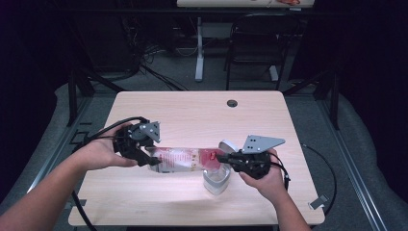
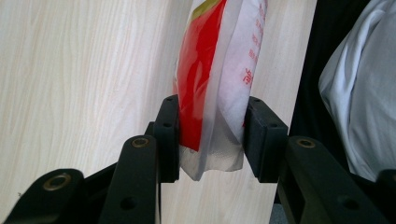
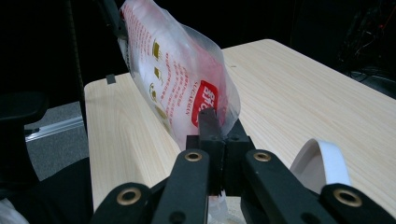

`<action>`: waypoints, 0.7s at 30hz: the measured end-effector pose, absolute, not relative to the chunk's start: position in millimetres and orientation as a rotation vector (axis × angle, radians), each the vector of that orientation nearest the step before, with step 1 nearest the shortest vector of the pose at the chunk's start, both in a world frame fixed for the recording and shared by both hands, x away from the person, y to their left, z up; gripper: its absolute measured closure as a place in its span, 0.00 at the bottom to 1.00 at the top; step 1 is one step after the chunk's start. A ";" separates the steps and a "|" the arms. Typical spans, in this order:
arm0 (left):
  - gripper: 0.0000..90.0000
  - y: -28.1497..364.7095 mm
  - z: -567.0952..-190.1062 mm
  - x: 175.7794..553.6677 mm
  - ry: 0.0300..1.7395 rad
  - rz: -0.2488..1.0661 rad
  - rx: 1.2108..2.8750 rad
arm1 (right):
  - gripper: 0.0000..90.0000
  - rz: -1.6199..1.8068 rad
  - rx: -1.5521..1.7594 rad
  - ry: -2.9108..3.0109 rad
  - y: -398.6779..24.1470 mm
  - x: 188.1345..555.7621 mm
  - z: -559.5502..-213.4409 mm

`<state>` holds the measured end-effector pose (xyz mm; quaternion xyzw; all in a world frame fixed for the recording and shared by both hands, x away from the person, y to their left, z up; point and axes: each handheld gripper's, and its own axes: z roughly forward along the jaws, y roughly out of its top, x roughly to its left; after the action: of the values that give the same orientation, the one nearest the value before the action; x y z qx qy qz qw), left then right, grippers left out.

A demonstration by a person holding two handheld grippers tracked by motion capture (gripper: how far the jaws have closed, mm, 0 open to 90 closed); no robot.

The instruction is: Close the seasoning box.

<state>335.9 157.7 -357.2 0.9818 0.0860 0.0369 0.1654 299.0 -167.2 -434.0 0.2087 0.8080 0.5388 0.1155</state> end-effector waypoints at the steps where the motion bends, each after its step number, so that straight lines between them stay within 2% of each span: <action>1: 0.69 157.7 -357.2 335.9 0.245 0.105 2.797 | 1.00 1.576 0.610 2.368 -167.6 299.1 -433.9; 21: 0.69 151.6 -351.8 335.5 0.234 0.115 2.818 | 1.00 1.610 0.641 2.349 -171.5 297.1 -438.3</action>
<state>335.5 151.6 -351.8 0.9837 0.0817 0.0402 0.1553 297.1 -171.5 -438.3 0.2183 0.7997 0.5481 0.1108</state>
